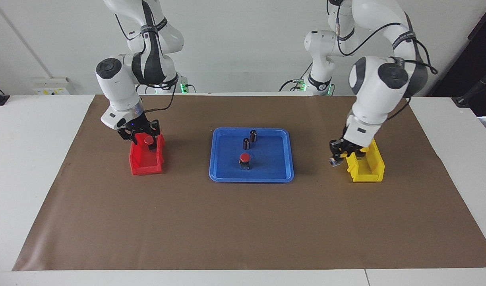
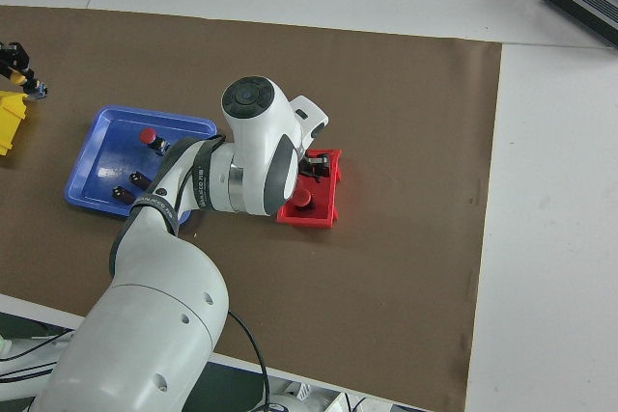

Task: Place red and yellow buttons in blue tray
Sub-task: 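Place the yellow button in the tray while the right gripper grasps another red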

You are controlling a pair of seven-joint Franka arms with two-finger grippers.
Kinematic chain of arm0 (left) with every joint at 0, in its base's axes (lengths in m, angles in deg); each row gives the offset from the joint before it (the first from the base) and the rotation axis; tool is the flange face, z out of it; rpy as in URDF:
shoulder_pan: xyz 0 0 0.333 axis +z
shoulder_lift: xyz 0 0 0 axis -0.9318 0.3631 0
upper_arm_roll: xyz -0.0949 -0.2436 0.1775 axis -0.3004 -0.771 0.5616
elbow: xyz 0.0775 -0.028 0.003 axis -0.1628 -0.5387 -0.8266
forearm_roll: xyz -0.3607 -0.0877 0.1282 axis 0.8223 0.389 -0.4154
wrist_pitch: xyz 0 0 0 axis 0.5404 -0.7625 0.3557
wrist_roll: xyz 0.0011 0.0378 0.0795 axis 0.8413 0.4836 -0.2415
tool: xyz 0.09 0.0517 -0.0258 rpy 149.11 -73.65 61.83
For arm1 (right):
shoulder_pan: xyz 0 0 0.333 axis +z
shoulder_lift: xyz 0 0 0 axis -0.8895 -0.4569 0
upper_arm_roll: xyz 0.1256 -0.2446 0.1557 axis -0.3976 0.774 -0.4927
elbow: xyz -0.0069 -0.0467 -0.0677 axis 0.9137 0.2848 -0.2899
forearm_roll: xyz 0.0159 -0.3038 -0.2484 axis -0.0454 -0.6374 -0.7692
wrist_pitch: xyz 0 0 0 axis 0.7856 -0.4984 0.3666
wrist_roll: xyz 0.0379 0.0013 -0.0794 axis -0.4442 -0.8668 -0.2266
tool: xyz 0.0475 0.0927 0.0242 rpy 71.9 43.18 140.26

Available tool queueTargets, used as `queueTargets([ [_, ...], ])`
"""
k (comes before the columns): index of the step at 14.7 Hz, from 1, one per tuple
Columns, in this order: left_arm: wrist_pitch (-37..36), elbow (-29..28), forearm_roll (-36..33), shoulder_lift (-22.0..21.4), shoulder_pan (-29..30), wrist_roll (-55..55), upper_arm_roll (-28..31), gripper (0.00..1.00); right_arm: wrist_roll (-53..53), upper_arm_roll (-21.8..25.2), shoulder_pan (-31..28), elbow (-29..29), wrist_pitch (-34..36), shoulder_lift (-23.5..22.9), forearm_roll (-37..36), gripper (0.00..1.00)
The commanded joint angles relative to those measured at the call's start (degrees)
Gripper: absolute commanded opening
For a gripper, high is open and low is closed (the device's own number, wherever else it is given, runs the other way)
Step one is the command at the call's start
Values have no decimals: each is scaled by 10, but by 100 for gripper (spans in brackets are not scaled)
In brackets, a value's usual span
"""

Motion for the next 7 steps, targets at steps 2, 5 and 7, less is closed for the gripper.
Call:
queueTargets([
  [2, 53, -7, 9, 29, -78, -89, 8, 2, 34, -7, -23, 16, -15, 8, 12, 74],
  [5, 81, -24, 10, 40, -114, -128, 8, 2, 40, -7, -28, 20, -15, 9, 12, 71],
  [7, 92, -19, 10, 67, -140, -158, 10, 2, 38, -7, -30, 22, -15, 10, 12, 70],
])
